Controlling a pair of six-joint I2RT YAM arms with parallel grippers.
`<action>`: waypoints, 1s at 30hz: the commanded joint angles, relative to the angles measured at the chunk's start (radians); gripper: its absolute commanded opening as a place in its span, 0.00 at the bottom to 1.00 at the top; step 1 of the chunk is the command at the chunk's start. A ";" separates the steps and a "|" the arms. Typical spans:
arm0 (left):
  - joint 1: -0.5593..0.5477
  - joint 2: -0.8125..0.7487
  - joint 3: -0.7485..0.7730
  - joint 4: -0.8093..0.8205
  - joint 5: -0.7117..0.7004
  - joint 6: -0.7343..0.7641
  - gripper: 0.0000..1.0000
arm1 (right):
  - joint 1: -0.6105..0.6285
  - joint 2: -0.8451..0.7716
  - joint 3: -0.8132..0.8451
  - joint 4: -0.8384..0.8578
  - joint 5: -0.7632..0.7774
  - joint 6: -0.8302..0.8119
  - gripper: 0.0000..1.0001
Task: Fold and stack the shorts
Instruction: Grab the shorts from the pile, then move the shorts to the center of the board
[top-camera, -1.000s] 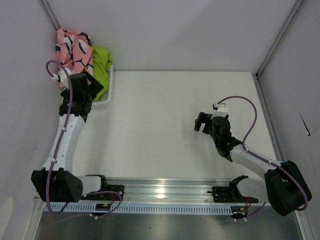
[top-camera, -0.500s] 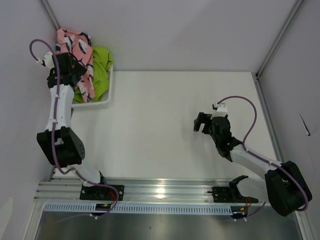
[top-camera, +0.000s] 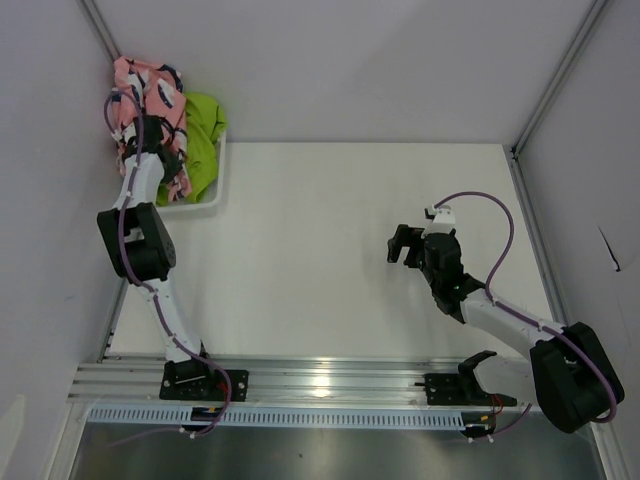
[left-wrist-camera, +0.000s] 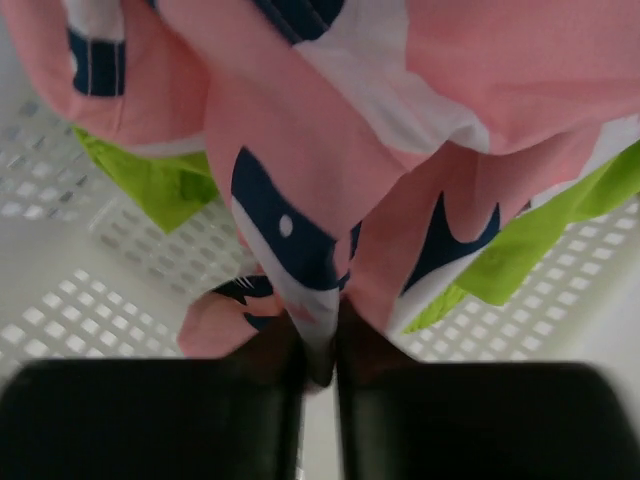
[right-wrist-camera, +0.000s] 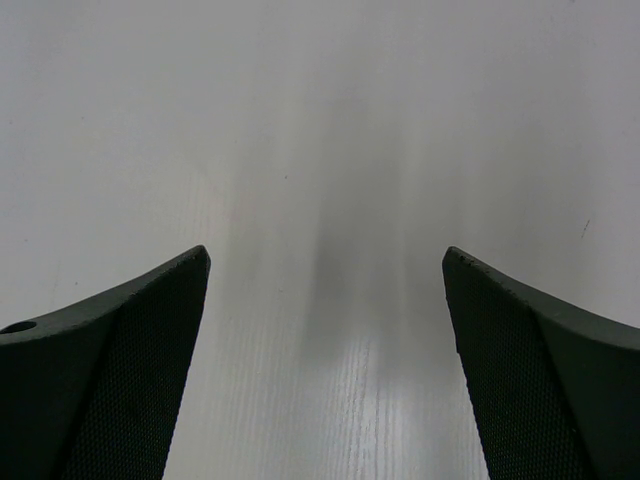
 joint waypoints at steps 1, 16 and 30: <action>0.021 -0.007 0.109 0.005 0.002 0.048 0.07 | 0.003 -0.027 0.039 0.018 0.003 0.000 0.99; -0.102 -0.454 0.037 0.084 0.072 0.051 0.00 | 0.000 -0.042 0.037 0.010 -0.008 0.006 1.00; -0.615 -0.924 0.011 0.220 0.221 -0.088 0.00 | 0.000 -0.079 0.020 0.013 0.000 0.007 1.00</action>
